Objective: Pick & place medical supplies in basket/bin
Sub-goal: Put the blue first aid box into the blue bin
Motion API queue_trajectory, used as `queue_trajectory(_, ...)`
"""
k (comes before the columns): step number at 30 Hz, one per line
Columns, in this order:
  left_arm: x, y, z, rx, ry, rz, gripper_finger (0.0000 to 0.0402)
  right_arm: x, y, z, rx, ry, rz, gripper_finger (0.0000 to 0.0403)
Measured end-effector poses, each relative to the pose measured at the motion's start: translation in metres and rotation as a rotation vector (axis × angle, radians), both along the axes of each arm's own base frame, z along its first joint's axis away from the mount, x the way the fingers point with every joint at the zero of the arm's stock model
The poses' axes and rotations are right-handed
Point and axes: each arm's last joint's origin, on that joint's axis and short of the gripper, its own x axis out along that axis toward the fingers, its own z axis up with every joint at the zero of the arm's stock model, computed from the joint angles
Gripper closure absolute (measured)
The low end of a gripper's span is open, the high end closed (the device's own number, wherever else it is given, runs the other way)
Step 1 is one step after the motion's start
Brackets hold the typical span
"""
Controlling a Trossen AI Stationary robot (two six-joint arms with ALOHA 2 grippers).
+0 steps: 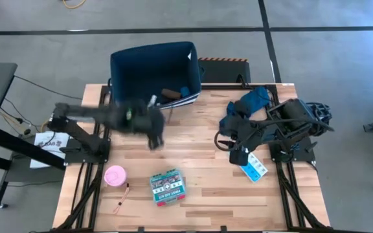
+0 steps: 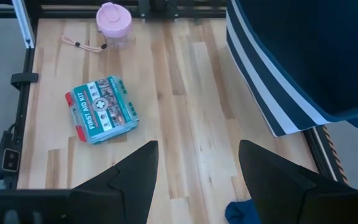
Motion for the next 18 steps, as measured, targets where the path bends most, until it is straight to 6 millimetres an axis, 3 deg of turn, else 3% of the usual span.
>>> queue_trajectory(4,-0.003,-0.066,-0.045,0.037,-0.058,-0.114,0.0256,0.0,-0.001,0.0,0.0,0.0,-0.003,0.0187)
queue_trajectory(7,-0.008,-0.11,-0.075,-0.063,-0.14,-0.256,0.0281,0.002,-0.005,0.0,-0.001,0.0,-0.018,0.0187)
queue_trajectory(10,-0.01,-0.142,-0.099,-0.177,-0.283,-0.341,0.0304,0.003,-0.007,0.0,-0.001,-0.001,-0.029,0.0187)
queue_trajectory(13,-0.01,-0.158,-0.114,-0.272,-0.422,-0.369,0.0319,0.004,-0.011,0.0,-0.001,-0.001,-0.043,0.0187)
queue_trajectory(18,-0.009,-0.158,-0.133,-0.344,-0.448,-0.387,0.0323,0.006,-0.017,0.0,0.006,-0.004,-0.074,0.0187)
